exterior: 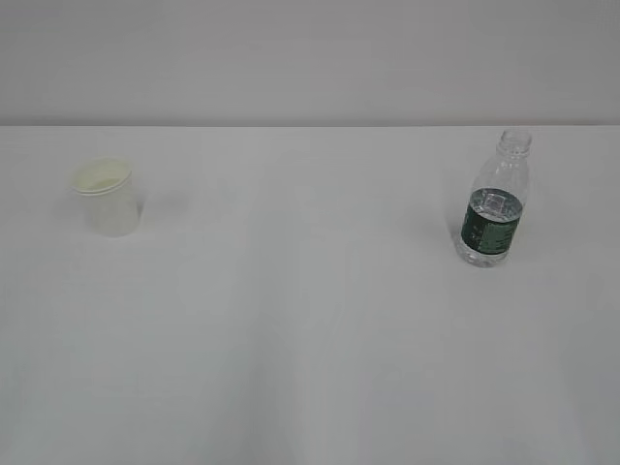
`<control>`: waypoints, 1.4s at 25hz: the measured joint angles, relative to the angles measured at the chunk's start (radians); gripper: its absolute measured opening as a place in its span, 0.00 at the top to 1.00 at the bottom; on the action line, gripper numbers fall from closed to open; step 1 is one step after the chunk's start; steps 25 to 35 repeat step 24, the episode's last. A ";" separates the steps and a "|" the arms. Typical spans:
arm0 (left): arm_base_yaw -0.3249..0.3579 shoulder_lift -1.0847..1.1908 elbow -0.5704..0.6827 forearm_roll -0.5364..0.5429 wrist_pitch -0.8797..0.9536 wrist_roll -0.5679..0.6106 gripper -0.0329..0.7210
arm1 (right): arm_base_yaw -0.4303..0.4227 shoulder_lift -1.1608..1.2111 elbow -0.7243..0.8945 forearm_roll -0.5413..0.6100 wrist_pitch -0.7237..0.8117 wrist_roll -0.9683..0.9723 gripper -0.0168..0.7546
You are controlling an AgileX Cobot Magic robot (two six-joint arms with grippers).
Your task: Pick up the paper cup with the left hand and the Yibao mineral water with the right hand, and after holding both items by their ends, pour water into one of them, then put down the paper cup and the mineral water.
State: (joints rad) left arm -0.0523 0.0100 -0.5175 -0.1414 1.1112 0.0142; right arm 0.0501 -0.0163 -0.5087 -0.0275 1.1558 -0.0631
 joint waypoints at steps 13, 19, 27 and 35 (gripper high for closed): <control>0.000 0.000 0.002 0.000 0.000 0.000 0.17 | 0.000 0.000 0.000 0.000 -0.002 0.008 0.21; 0.000 0.000 0.002 0.000 0.000 0.000 0.17 | 0.000 0.000 0.000 0.000 -0.003 0.008 0.21; 0.000 0.000 0.002 0.000 0.000 0.000 0.17 | 0.000 0.000 0.000 0.000 -0.003 0.008 0.21; 0.000 0.000 0.002 0.000 0.000 0.000 0.17 | 0.000 0.000 0.000 0.000 -0.003 0.008 0.21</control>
